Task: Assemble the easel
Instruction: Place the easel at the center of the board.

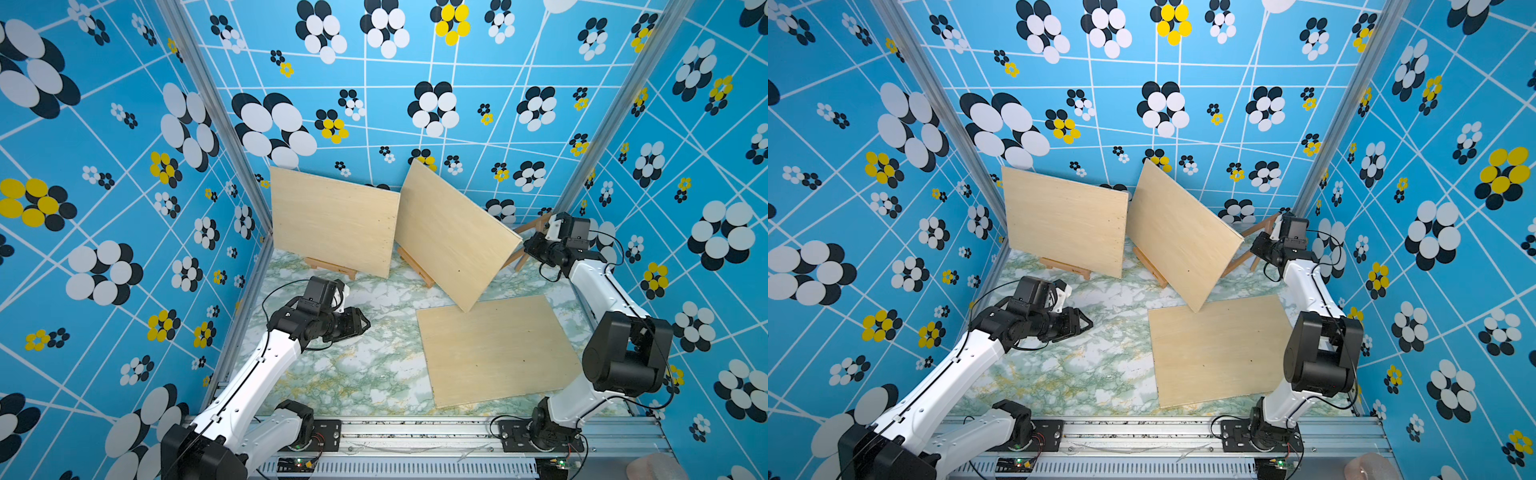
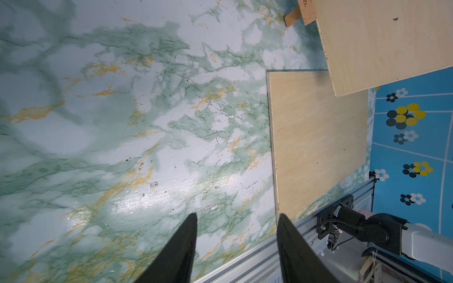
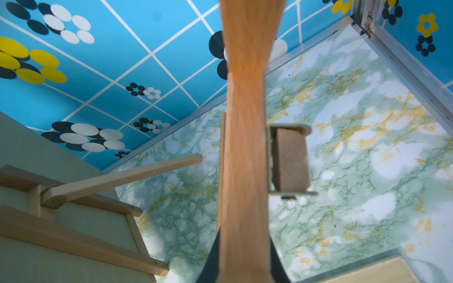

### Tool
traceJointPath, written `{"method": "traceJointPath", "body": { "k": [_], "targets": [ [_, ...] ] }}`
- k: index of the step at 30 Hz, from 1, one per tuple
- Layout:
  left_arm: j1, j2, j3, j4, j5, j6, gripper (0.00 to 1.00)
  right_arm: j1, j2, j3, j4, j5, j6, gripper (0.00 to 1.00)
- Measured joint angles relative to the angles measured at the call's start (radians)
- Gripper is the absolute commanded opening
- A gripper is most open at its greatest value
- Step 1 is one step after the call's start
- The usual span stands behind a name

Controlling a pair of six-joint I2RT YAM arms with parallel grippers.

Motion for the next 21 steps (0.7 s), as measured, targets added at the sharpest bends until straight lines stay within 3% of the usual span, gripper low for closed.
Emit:
{"method": "traceJointPath", "body": {
  "k": [9,16,21],
  "targets": [
    [-0.013,0.060,0.014,0.012,-0.005,0.000,0.55,-0.025,0.003,0.005,-0.002,-0.009,-0.042,0.00],
    [-0.069,0.175,0.093,0.029,-0.019,0.000,0.55,-0.098,-0.056,-0.029,-0.039,0.142,-0.042,0.00],
    [-0.090,0.206,0.102,0.050,-0.021,0.000,0.55,-0.108,-0.047,-0.028,-0.033,0.156,-0.037,0.00]
  ]
}}
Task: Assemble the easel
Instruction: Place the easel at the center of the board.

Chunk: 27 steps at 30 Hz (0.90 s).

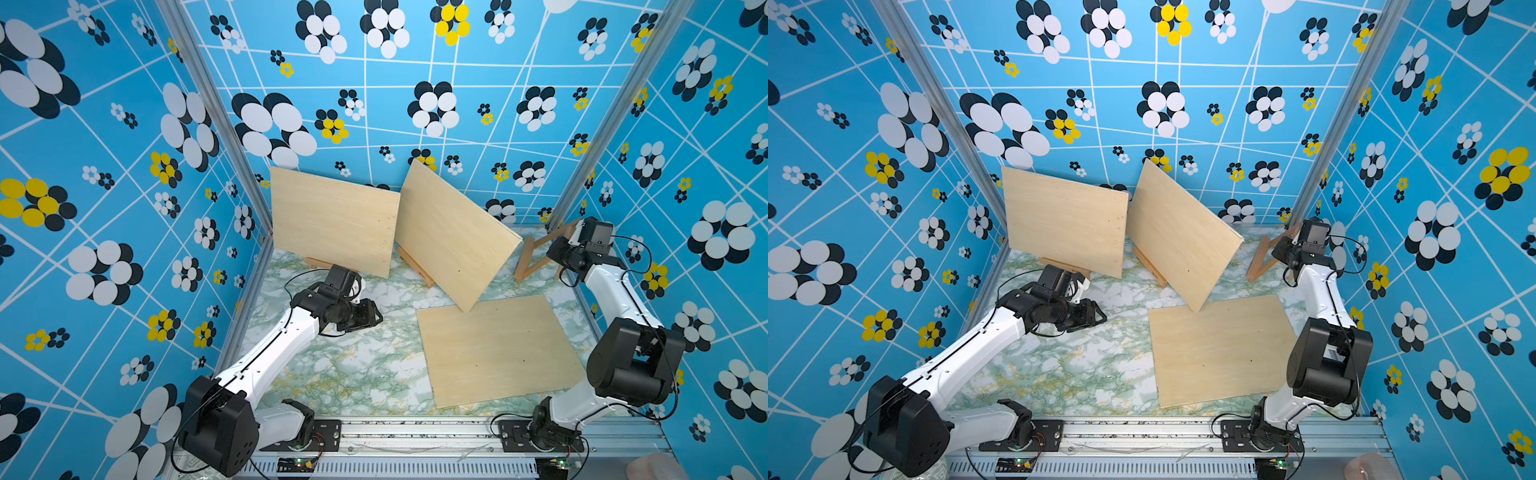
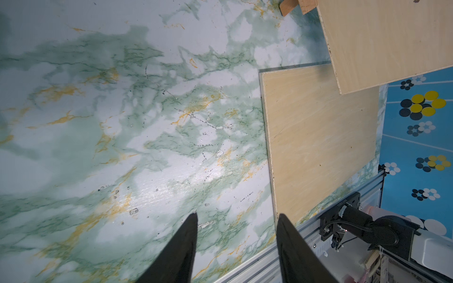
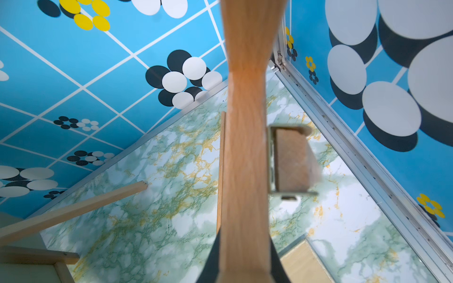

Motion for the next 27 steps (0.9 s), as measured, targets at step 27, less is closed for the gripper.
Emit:
{"method": "traceJointPath", "body": {
  "k": [27],
  "targets": [
    [-0.002,0.077,0.042,0.013,-0.016,0.010,0.54,0.072,0.264,0.279,-0.149,-0.277,-0.127,0.13]
  ]
}}
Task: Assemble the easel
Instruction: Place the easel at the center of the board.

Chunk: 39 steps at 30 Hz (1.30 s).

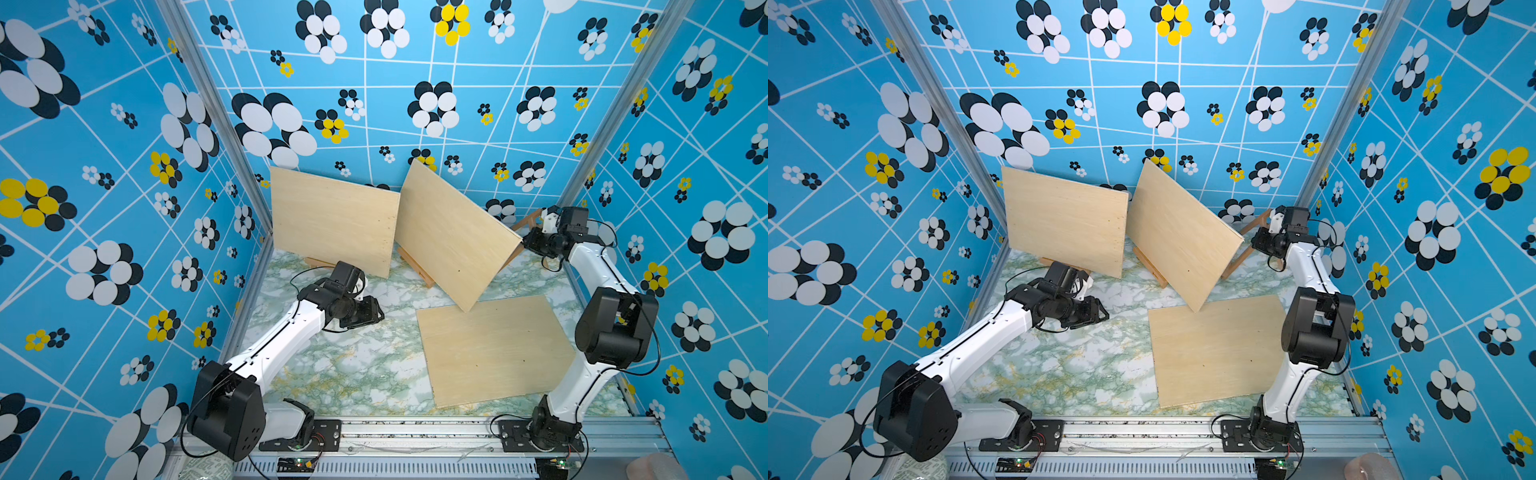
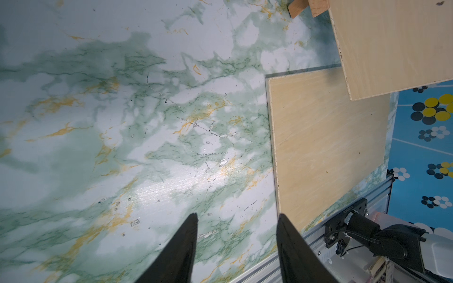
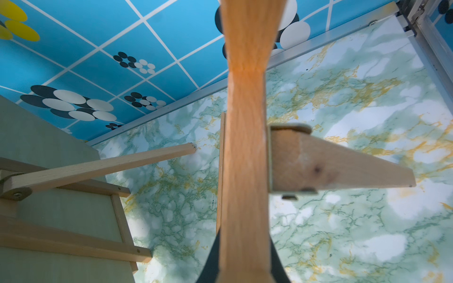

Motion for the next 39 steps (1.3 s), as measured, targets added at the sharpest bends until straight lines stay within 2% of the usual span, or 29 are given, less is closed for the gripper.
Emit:
{"method": "traceJointPath", "body": {
  "k": [5,7,13,17,21,27,39],
  "targets": [
    [0.000,0.011,0.020,0.000,0.000,0.008,0.54,0.000,0.022,0.010,-0.063,-0.008,-0.010,0.49],
    [0.000,0.012,0.021,0.000,0.000,0.009,0.54,0.000,0.019,0.004,-0.067,-0.002,-0.009,0.55],
    [0.000,0.012,0.020,0.003,0.000,0.008,0.54,0.000,-0.018,-0.070,-0.006,-0.006,0.039,0.58],
    [0.000,0.012,0.019,0.016,0.002,0.008,0.54,0.019,-0.065,-0.162,0.085,-0.005,0.079,0.57],
    [0.000,0.012,0.017,0.021,0.003,0.008,0.54,0.048,-0.073,-0.184,0.122,-0.006,0.093,0.57],
    [0.005,0.012,-0.008,0.031,0.004,0.008,0.54,0.054,-0.100,-0.236,0.174,0.003,0.101,0.64],
    [0.008,0.014,-0.014,0.058,0.012,0.008,0.54,0.063,-0.205,-0.314,0.097,0.016,0.124,0.67]
  ]
}}
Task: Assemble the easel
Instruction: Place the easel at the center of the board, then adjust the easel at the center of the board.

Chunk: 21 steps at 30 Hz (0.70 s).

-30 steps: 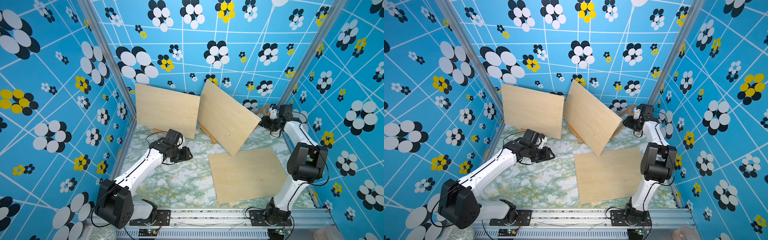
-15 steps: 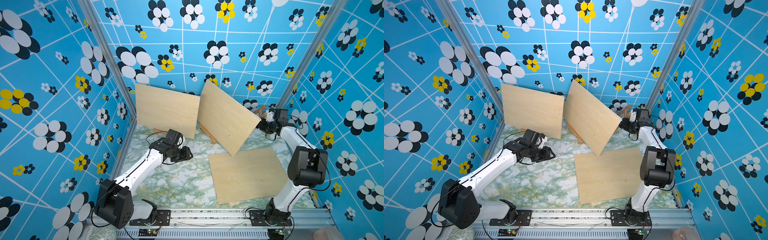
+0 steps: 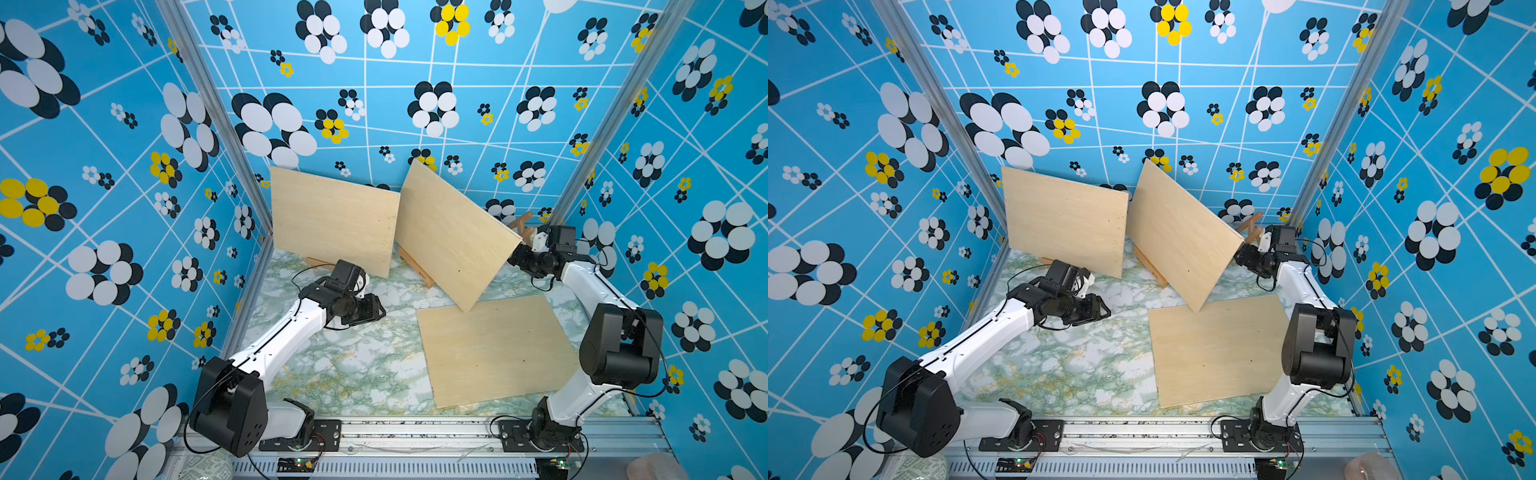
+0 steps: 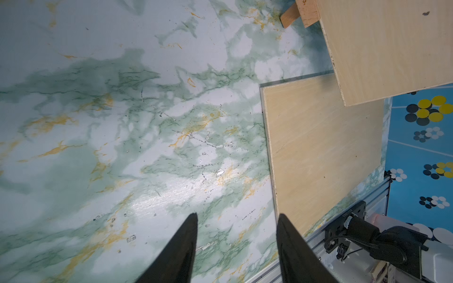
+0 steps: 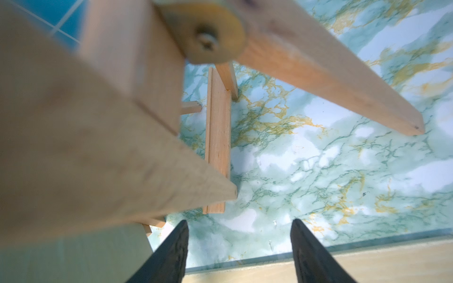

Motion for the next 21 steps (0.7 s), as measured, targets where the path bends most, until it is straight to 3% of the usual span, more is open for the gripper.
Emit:
{"method": "traceJointPath", "body": {
  "k": [7,12,15,21],
  "targets": [
    [0.000,0.000,-0.013,0.024,0.008,0.000,0.55,-0.025,-0.142,-0.081,-0.002,0.010,0.064,0.58],
    [0.003,0.000,-0.024,0.032,0.015,0.000,0.55,-0.142,-0.205,-0.209,-0.014,0.018,0.143,0.24],
    [0.011,0.000,-0.034,0.037,0.019,0.000,0.55,-0.209,-0.168,-0.223,-0.042,0.009,0.192,0.11],
    [0.018,0.000,-0.040,0.055,0.024,0.001,0.55,-0.236,0.025,-0.155,-0.042,-0.063,0.267,0.09]
  ]
}}
